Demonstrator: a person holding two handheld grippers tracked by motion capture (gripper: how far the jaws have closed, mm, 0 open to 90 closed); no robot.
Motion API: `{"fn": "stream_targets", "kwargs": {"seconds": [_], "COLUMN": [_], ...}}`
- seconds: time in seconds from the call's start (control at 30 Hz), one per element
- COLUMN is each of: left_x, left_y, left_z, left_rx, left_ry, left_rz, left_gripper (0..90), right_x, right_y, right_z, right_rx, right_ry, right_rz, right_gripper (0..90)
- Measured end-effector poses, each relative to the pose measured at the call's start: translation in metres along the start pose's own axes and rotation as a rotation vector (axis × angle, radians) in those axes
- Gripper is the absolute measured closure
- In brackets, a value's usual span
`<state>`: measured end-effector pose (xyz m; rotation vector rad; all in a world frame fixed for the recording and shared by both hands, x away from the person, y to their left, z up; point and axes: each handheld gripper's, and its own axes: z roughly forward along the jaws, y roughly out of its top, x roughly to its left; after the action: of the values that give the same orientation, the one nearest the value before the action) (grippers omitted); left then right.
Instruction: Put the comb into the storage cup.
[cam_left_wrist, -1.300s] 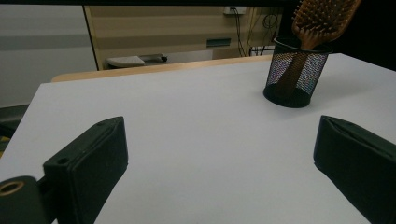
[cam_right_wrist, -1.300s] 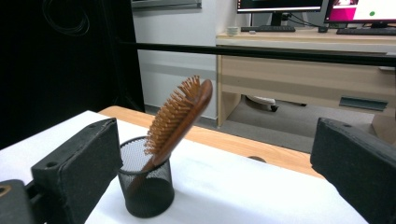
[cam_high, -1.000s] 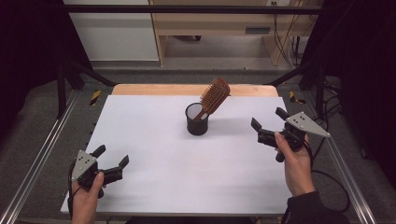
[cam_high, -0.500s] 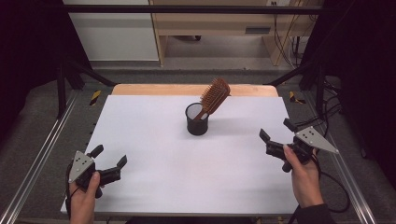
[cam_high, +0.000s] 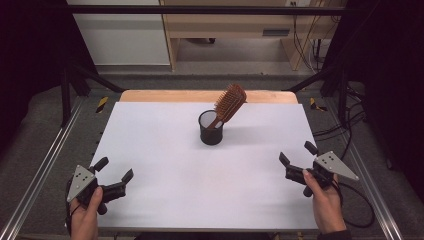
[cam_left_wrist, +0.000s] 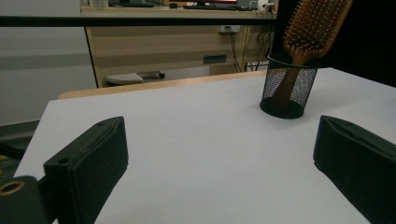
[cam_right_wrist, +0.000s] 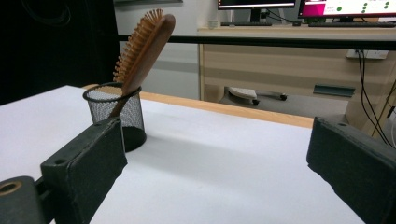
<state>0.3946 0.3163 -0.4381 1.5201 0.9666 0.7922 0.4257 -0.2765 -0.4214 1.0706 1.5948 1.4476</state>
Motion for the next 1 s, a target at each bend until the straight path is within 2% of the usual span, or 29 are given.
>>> {"fn": "stream_targets", "kwargs": {"seconds": [0.23, 0.33, 0.5, 0.77, 1.0], "left_x": [0.003, 0.002, -0.003, -0.004, -0.011], "left_y": [-0.001, -0.003, -0.004, -0.004, -0.003], "left_z": [-0.003, -0.004, -0.006, -0.005, -0.002], "left_rx": [-0.023, -0.025, -0.023, -0.031, -0.032], "left_ry": [0.001, -0.002, -0.011, -0.029, -0.054], "left_rz": [-0.039, -0.043, -0.024, -0.024, 0.003], "left_gripper": [3.5, 3.6, 3.5, 3.4, 3.3], "right_x": [0.001, 0.002, 0.006, 0.013, 0.021], "right_y": [-0.012, -0.017, -0.024, -0.03, -0.033], "right_z": [-0.004, -0.006, -0.005, -0.001, 0.005], "right_rx": [0.0, 0.003, 0.014, 0.033, 0.044], "right_ry": [0.006, 0.016, 0.042, 0.092, 0.129], "right_rz": [0.012, 0.013, 0.007, -0.001, -0.007], "right_gripper": [4.4, 3.9, 2.5, 2.4, 2.5]}}
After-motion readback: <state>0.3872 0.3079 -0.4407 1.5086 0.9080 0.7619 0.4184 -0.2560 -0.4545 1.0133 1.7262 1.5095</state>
